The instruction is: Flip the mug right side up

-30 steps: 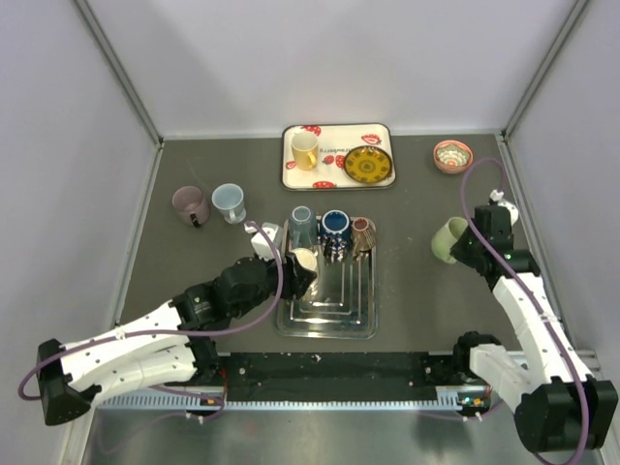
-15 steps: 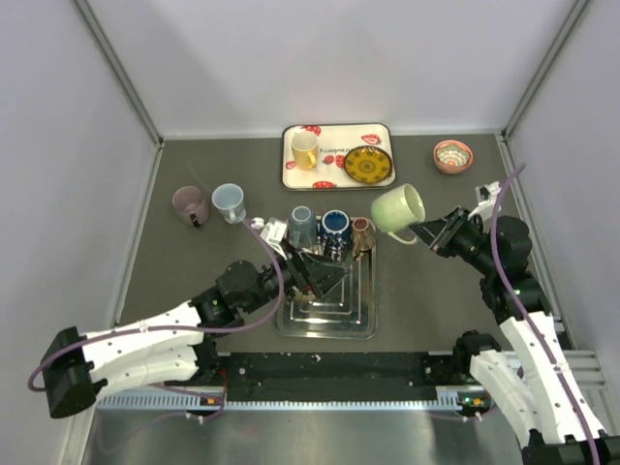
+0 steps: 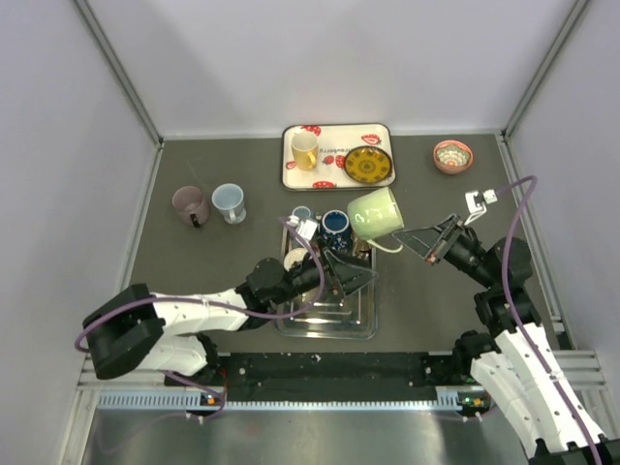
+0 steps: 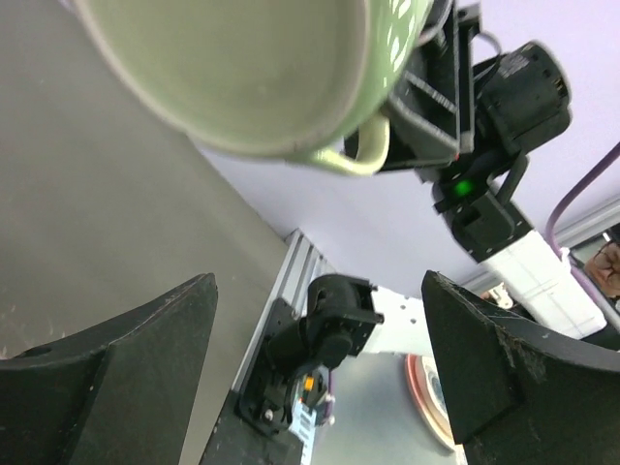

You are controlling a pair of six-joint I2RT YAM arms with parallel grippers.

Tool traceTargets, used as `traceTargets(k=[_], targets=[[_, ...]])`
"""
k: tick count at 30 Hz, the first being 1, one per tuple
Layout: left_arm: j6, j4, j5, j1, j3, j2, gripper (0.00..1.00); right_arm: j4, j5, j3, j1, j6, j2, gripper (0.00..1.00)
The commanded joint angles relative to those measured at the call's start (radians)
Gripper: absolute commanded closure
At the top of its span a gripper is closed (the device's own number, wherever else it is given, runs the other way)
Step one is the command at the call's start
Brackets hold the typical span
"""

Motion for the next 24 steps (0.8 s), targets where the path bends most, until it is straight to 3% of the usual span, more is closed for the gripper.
traceTargets(k=[1,7,13,24], targets=[[0.006,0.291,-0.034,-0.003,0.063,0.045,0.09,0.223,-0.032,0.008,0.031,0.087,-0.047,1.00],[-0.032,0.492,-0.077,0.016,0.073,0.157,0.12,0.300,-0.044,-0.014,0.058,0.145,-0.050,1.00],[-0.086,0.682,-0.076,0.021,0.113,0.261,0.21,0.300,-0.053,-0.028,0.077,0.148,-0.058,1.00],[-0.068,0.695,-0.114,0.021,0.139,0.234,0.36,0.207,-0.070,-0.023,0.092,0.071,-0.073,1.00]])
